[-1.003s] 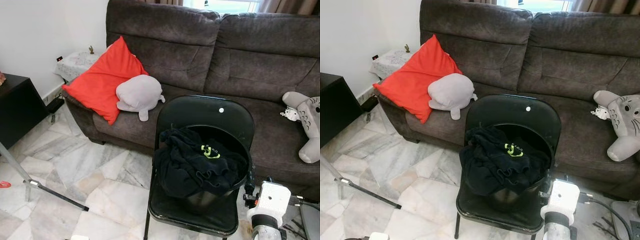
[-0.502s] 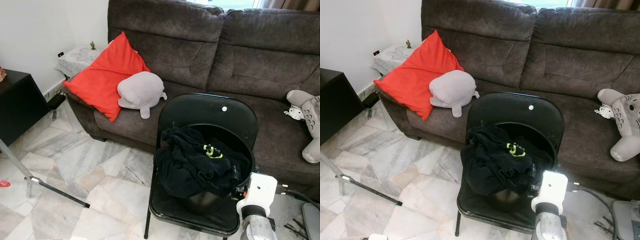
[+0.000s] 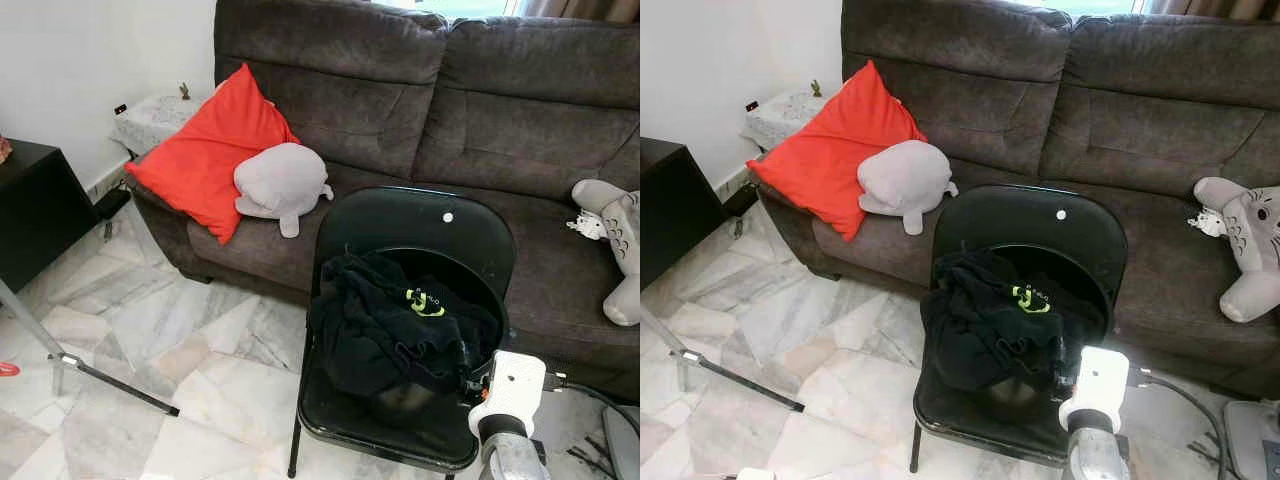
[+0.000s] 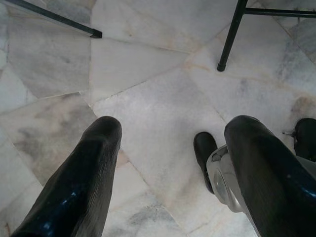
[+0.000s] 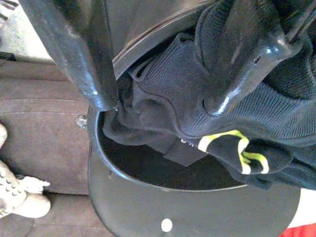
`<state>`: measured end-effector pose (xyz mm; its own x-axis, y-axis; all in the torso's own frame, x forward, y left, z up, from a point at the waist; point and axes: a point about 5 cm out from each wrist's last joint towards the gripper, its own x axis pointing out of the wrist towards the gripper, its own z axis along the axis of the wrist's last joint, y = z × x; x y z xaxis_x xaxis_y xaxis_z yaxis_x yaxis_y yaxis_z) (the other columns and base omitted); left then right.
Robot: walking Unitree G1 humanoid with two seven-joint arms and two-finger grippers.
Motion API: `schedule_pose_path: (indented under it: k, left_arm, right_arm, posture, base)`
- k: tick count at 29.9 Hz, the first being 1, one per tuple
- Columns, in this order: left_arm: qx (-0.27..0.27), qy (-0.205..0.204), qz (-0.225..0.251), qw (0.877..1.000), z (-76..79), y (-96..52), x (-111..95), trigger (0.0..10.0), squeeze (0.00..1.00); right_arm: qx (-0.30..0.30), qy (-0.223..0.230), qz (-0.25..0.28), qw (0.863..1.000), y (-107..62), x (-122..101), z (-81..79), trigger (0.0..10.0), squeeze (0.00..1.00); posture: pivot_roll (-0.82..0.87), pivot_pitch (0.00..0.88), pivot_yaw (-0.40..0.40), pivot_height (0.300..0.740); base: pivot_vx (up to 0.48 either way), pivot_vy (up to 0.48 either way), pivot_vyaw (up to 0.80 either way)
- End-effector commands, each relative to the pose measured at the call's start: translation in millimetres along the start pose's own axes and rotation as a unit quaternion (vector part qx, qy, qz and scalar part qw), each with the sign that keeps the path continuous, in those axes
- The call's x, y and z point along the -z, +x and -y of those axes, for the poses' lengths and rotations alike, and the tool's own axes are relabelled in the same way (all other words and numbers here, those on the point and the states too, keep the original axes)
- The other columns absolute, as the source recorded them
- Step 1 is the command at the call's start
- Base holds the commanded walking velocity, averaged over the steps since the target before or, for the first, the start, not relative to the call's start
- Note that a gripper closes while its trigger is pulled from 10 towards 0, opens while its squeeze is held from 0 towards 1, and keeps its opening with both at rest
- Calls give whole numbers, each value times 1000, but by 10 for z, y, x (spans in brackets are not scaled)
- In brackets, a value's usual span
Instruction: Hang hanger
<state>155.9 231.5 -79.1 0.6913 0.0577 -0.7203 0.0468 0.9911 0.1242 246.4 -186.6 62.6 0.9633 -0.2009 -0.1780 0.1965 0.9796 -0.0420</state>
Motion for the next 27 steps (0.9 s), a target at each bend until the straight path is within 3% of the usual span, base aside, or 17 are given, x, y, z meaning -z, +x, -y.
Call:
schedule_pose_path:
  k: [1,10,22,27]
  left_arm:
    - [2,6,-11,1000,12,-15,53,10000,0]
    - [3,6,-2,1000,-13,-13,22,10000,0]
    - [5,8,1,1000,-1,-11,14,10000,0]
    - [5,8,0,1000,7,-9,15,10000,0]
  right_arm:
    - [-6,-1,-16,1000,-8,56,-19,10000,0]
    - [-25,-2,-26,999,21,54,-69,10000,0]
    - [-11,-15,-49,999,33,114,-36,10000,0]
    - [8,0,-45,999,19,116,-18,10000,0]
  posture:
    - [-9,85,42,740]
    - [-8,86,44,740]
    - [-7,85,45,740]
    - [-7,84,46,740]
  base:
    - [0,0,0]
    - [0,0,0]
    - [0,0,0]
    - [0,0,0]
